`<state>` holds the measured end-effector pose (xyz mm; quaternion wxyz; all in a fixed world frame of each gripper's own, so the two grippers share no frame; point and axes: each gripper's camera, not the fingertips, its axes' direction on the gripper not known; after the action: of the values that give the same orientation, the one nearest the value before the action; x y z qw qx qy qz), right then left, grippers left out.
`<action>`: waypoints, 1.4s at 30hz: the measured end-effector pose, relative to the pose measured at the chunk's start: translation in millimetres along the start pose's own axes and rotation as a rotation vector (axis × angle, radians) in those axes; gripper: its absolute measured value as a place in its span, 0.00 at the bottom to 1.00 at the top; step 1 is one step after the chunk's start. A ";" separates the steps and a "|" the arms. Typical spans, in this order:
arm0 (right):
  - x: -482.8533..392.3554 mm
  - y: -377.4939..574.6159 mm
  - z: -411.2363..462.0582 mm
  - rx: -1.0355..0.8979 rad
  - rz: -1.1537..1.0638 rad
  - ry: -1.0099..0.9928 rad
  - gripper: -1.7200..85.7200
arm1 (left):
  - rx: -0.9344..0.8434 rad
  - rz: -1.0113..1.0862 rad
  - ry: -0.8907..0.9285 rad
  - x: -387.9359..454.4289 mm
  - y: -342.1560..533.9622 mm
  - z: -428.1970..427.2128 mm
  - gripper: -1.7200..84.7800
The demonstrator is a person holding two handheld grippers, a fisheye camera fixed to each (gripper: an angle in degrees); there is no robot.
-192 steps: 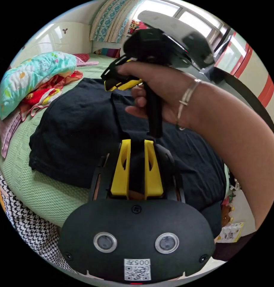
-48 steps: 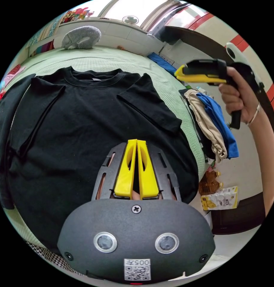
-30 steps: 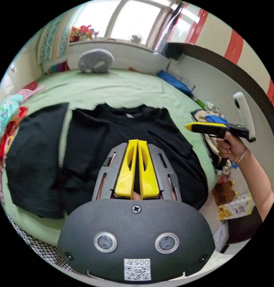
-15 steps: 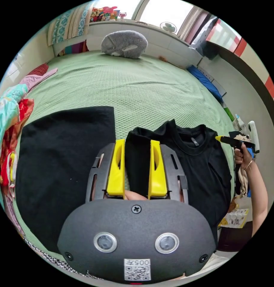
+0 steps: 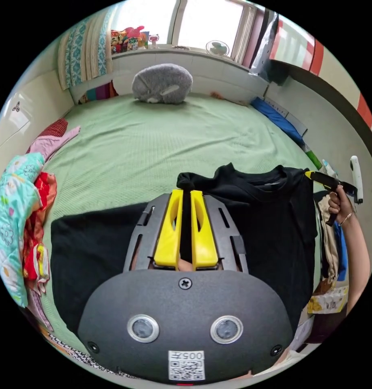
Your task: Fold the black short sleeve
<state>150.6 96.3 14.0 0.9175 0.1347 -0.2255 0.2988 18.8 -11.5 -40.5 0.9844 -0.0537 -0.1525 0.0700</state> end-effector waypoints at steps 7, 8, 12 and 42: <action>-8.9 79.6 8.8 -0.091 -0.137 -0.018 0.07 | -0.069 0.007 -0.050 8.9 47.1 -14.7 0.10; -9.0 93.3 6.9 -0.096 -0.166 -0.017 0.08 | -0.061 0.039 -0.052 12.6 59.1 -20.6 0.10; -8.5 206.1 -23.3 -0.137 -0.324 -0.005 0.10 | -0.085 0.207 -0.037 40.5 158.9 -72.7 0.11; 11.7 538.5 -78.6 -0.177 -0.129 0.198 0.12 | -0.219 0.004 -0.013 53.0 391.0 -199.4 0.17</action>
<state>-142.7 554.8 12.5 0.9607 0.0375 -0.1504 0.2302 82.7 364.7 -263.7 0.9714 -0.1608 -0.1657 0.0552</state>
